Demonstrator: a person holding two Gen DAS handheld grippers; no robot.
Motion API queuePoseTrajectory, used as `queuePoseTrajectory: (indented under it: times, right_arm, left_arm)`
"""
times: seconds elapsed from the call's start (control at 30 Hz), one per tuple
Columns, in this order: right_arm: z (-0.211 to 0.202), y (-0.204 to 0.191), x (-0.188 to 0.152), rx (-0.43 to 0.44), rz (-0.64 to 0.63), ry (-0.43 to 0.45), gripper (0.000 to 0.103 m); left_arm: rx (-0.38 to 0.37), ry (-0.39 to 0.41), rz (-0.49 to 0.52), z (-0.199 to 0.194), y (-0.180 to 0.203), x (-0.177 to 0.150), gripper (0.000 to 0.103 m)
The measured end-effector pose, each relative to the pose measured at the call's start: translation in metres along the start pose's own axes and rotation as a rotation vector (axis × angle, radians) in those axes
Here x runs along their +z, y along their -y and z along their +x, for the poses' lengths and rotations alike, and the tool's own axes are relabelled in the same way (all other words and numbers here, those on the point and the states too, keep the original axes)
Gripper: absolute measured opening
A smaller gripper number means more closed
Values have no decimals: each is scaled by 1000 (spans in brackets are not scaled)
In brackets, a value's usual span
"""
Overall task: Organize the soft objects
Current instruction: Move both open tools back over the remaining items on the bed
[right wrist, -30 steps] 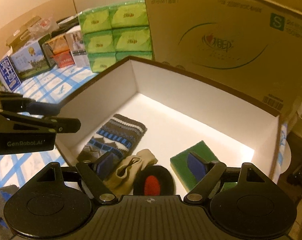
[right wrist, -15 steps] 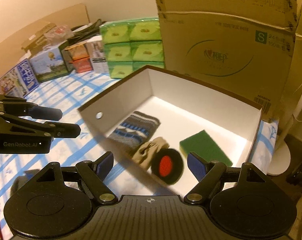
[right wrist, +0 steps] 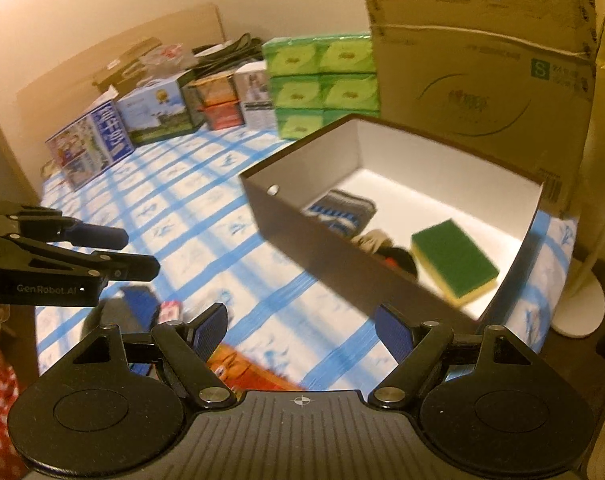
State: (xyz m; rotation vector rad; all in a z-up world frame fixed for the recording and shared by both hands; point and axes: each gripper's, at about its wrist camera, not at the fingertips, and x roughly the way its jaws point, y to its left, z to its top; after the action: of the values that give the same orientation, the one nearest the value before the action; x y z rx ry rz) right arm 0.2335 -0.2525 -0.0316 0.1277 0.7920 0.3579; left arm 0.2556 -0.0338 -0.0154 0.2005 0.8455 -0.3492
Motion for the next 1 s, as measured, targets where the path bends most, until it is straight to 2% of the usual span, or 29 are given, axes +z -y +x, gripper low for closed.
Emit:
queuePoseTrajectory:
  times: [0.53, 0.73, 1.0]
  right_arm:
    - [-1, -35, -55, 59, -36, -92, 81]
    - [11, -33, -70, 74, -20, -127, 81]
    - [32, -23, -83, 63, 15, -166, 81]
  left_arm:
    - [115, -79, -158, -41, -19, -87, 49]
    - [139, -123, -204, -36, -22, -110, 49]
    - [159, -153, -197, -18, -21, -122, 49]
